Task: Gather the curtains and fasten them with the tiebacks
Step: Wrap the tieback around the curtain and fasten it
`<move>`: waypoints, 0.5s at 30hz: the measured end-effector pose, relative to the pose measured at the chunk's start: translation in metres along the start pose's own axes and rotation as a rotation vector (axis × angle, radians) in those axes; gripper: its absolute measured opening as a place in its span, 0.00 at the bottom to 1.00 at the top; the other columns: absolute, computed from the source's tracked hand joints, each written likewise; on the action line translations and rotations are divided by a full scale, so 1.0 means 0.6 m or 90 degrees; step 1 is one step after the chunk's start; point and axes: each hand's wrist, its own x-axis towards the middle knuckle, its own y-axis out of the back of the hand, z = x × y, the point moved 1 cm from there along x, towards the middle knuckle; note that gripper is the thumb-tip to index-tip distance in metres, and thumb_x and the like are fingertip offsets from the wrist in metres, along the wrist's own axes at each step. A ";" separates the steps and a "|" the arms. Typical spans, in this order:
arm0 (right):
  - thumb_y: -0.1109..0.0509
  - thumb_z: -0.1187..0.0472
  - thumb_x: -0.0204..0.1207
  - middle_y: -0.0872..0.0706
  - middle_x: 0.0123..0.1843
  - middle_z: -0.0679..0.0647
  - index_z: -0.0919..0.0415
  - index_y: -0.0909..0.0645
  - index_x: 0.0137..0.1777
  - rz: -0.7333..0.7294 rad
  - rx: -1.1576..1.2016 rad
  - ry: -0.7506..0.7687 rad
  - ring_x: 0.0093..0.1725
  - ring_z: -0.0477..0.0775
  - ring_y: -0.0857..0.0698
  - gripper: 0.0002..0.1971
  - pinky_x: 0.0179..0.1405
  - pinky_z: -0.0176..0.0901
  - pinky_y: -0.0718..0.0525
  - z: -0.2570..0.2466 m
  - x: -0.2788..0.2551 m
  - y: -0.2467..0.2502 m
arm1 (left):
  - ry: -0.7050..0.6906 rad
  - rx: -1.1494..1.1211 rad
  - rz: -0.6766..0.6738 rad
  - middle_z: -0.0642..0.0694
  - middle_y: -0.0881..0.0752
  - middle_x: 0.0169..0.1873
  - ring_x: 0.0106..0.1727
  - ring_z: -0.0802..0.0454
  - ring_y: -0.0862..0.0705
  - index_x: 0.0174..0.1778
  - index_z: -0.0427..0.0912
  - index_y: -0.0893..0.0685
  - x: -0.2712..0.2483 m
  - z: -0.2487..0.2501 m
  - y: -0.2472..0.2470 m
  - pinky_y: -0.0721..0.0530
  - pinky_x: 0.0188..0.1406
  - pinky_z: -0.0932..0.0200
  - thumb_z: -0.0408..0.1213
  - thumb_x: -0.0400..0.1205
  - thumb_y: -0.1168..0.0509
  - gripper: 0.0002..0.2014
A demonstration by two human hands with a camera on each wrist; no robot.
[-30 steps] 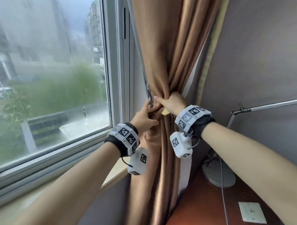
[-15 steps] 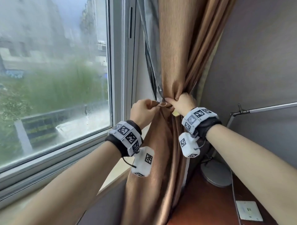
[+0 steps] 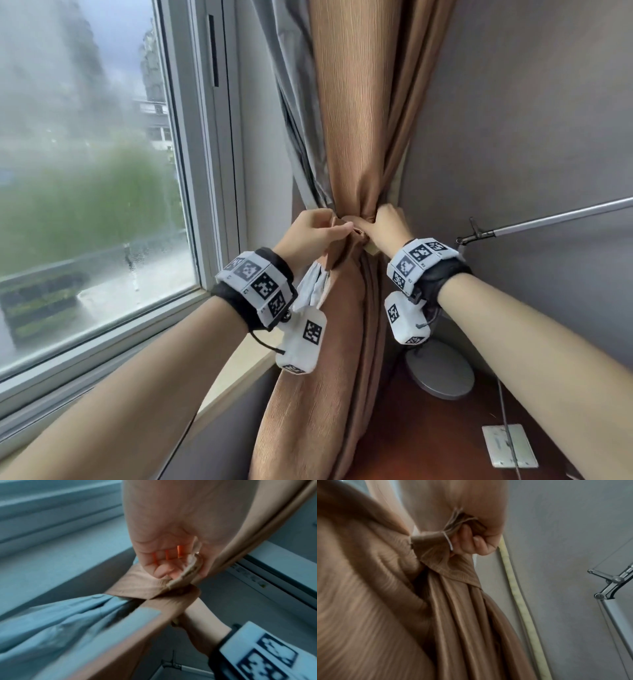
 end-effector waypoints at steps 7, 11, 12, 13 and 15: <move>0.29 0.45 0.72 0.12 0.41 0.59 0.64 0.18 0.51 -0.083 0.110 0.002 0.38 0.62 0.12 0.21 0.25 0.36 0.22 0.048 0.024 0.030 | 0.021 0.122 0.040 0.43 0.26 0.27 0.33 0.48 0.23 0.27 0.42 0.33 0.060 -0.002 -0.075 0.20 0.40 0.51 0.35 0.78 0.30 0.19; 0.29 0.44 0.71 0.12 0.44 0.60 0.67 0.20 0.52 -0.062 0.120 -0.022 0.39 0.62 0.12 0.24 0.34 0.46 0.14 0.089 0.041 0.041 | -0.003 0.262 0.040 0.47 0.21 0.31 0.40 0.44 0.17 0.27 0.46 0.31 0.084 0.000 -0.118 0.15 0.44 0.50 0.40 0.74 0.28 0.17; 0.28 0.44 0.70 0.12 0.47 0.61 0.68 0.19 0.54 -0.054 0.126 -0.029 0.45 0.62 0.12 0.26 0.43 0.49 0.14 0.099 0.045 0.044 | -0.010 0.327 0.054 0.47 0.20 0.35 0.42 0.44 0.18 0.29 0.46 0.30 0.090 0.000 -0.130 0.20 0.41 0.54 0.41 0.74 0.28 0.16; 0.28 0.45 0.70 0.12 0.49 0.60 0.67 0.19 0.56 -0.060 0.135 -0.028 0.48 0.59 0.13 0.25 0.49 0.49 0.15 0.106 0.047 0.047 | -0.016 0.382 0.078 0.47 0.20 0.37 0.43 0.46 0.21 0.31 0.45 0.29 0.095 -0.001 -0.137 0.25 0.39 0.56 0.41 0.74 0.29 0.14; 0.27 0.55 0.72 0.12 0.40 0.55 0.68 0.20 0.54 -0.111 0.170 -0.021 0.41 0.53 0.13 0.17 0.46 0.43 0.17 0.125 0.049 0.057 | -0.024 0.426 0.112 0.45 0.20 0.41 0.45 0.45 0.22 0.38 0.42 0.28 0.106 -0.005 -0.150 0.31 0.40 0.59 0.40 0.75 0.32 0.11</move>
